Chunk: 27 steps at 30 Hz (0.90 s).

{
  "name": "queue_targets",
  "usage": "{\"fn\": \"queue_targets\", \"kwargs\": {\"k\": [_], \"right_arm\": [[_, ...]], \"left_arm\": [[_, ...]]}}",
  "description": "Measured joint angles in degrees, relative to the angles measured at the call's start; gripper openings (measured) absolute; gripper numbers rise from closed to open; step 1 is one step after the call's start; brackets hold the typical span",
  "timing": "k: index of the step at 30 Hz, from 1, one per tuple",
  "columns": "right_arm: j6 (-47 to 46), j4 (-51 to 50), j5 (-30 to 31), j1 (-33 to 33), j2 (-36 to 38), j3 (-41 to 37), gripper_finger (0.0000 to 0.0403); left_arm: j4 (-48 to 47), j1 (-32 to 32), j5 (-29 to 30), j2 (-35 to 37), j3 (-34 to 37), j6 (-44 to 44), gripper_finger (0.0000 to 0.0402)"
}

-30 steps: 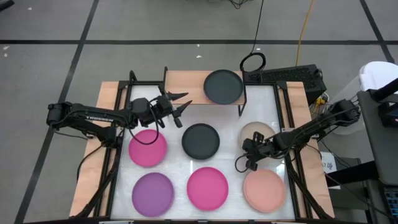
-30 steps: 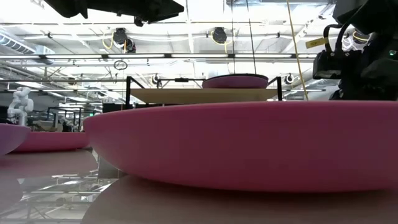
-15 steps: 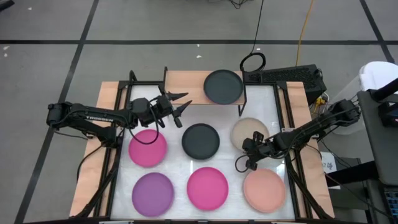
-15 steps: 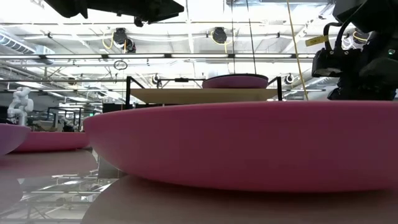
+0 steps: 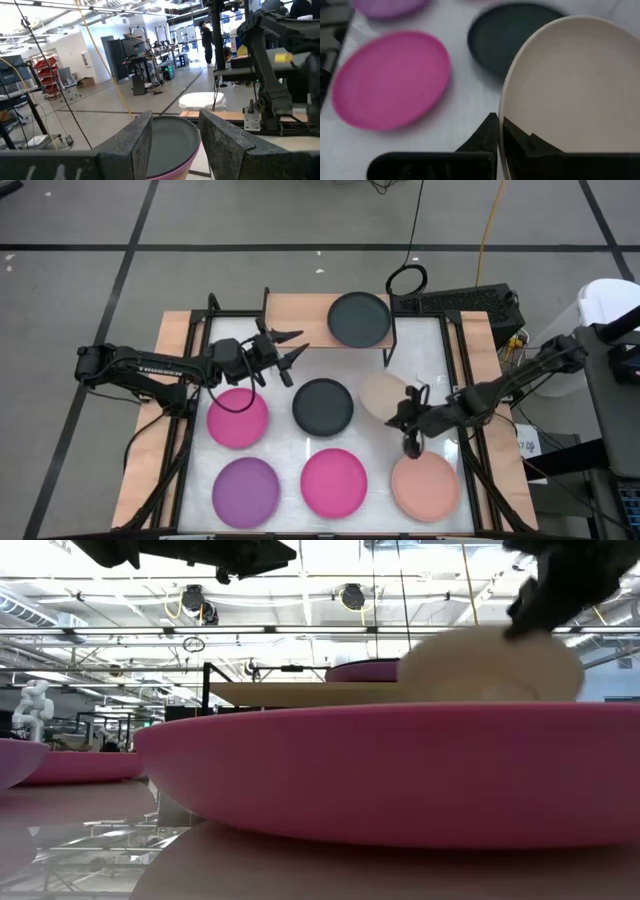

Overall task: Place and stack plates onto a shelf
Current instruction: Stack the dark white plate on top of the black plate on the shelf

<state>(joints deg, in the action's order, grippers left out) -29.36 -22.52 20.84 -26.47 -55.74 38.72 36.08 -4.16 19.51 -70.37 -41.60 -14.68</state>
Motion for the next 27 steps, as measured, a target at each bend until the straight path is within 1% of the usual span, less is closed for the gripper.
{"fn": "queue_targets", "kwargs": {"k": [4, 9, 12, 16, 20, 24, 27], "right_arm": [[6.7, 5.1, 1.8, -0.7, 3.9, 1.5, 0.0000], [19.8, 17.8, 1.8, -0.2, 7.2, 2.3, 0.0000], [27.3, 22.4, 1.8, 1.1, 8.8, 3.5, 0.0000], [34.4, 23.5, 5.8, 4.8, 9.0, 6.6, 0.0000], [40.9, 23.6, 9.1, 10.8, 7.0, 10.7, 0.0000], [46.5, 20.5, 9.1, 17.8, 2.9, 15.0, 0.0000], [48.0, 16.4, 9.0, 22.9, -0.8, 17.8, 0.0000]], "left_arm": [[0.0, 0.1, 0.0, 0.0, 0.0, 0.0, 0.0168], [0.1, 0.1, 0.0, 0.0, 0.0, 0.0, 0.0168], [0.1, 0.1, 0.0, 0.0, 0.0, 0.0, 0.0168], [0.5, 0.1, 0.0, 0.0, 0.0, 0.0, 0.0168], [0.8, 0.1, 0.0, 0.0, 0.0, -0.2, 0.0168], [1.6, 0.1, -0.1, 0.0, 0.0, -0.6, 0.0168], [1.5, 0.1, -0.1, 0.0, 0.0, -0.6, 0.0168]]}}
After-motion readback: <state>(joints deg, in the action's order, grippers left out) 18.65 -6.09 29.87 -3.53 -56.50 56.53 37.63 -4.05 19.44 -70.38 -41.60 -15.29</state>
